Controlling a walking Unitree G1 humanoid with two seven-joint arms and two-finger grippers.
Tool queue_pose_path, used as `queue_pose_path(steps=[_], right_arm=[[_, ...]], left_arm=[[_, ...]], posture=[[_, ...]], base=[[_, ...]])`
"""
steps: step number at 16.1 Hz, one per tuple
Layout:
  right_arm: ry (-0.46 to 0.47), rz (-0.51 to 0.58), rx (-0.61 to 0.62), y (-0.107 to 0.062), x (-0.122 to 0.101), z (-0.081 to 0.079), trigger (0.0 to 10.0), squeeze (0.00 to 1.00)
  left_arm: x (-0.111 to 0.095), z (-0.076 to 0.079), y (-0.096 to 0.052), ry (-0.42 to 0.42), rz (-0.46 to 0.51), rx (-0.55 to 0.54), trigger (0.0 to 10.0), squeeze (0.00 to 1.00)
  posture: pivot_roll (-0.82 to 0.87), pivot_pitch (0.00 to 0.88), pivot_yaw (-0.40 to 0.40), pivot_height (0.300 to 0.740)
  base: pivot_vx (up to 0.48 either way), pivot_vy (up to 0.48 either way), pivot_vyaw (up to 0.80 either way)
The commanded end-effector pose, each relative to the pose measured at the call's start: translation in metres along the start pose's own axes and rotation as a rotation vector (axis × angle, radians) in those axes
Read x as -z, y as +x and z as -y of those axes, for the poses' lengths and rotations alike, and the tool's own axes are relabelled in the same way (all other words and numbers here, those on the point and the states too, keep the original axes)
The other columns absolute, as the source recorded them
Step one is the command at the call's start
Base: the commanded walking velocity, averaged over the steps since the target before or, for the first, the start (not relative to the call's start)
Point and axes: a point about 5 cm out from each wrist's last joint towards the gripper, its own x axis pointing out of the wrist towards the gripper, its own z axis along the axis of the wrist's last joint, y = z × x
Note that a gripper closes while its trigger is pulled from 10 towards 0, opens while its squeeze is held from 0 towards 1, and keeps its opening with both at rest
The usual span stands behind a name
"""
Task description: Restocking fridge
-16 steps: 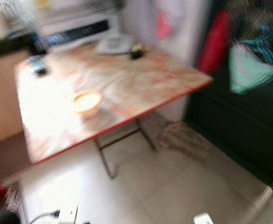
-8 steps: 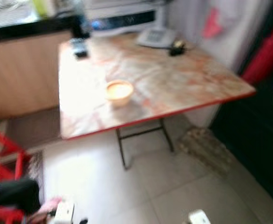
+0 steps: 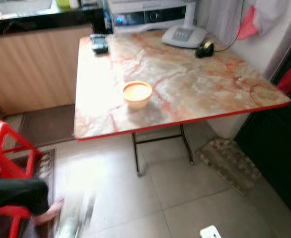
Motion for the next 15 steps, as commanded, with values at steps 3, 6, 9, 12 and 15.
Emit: queue_pose_path(steps=[3, 6, 9, 12, 15], right_arm=[[-0.001, -0.014, 0.0, -0.001, 0.005, 0.001, 10.0, 0.0], [0.001, -0.011, 0.002, -0.001, 0.005, 0.001, 10.0, 0.0], [0.01, -0.008, 0.006, -0.001, 0.005, 0.002, 10.0, 0.0], [0.03, 0.001, 0.01, -0.001, 0.005, 0.002, 10.0, 0.0], [0.039, 0.007, 0.011, -0.002, 0.005, 0.001, 10.0, 0.0]], left_arm=[[-0.068, -0.005, 0.001, 0.091, 0.353, -0.026, 10.0, 0.0], [-0.092, -0.005, -0.013, 0.059, 0.492, -0.015, 10.0, 0.0], [-0.124, 0.003, -0.023, -0.052, 0.542, 0.033, 10.0, 0.0], [-0.137, 0.003, -0.017, -0.145, 0.542, 0.04, 10.0, 0.0], [-0.16, 0.003, -0.013, -0.12, 0.597, 0.09, 10.0, 0.0]], posture=[[-0.1, 0.096, 0.008, 0.74], [-0.11, 0.087, 0.01, 0.74], [-0.1, 0.07, 0.01, 0.74], [-0.11, 0.048, 0.008, 0.74], [-0.13, 0.027, 0.02, 0.74]], base=[[0.0, 0.0, 0.0], [0.0, 0.0, 0.0], [0.0, 0.0, 0.0], [0.0, 0.0, 0.0], [0.0, 0.0, 0.0]])
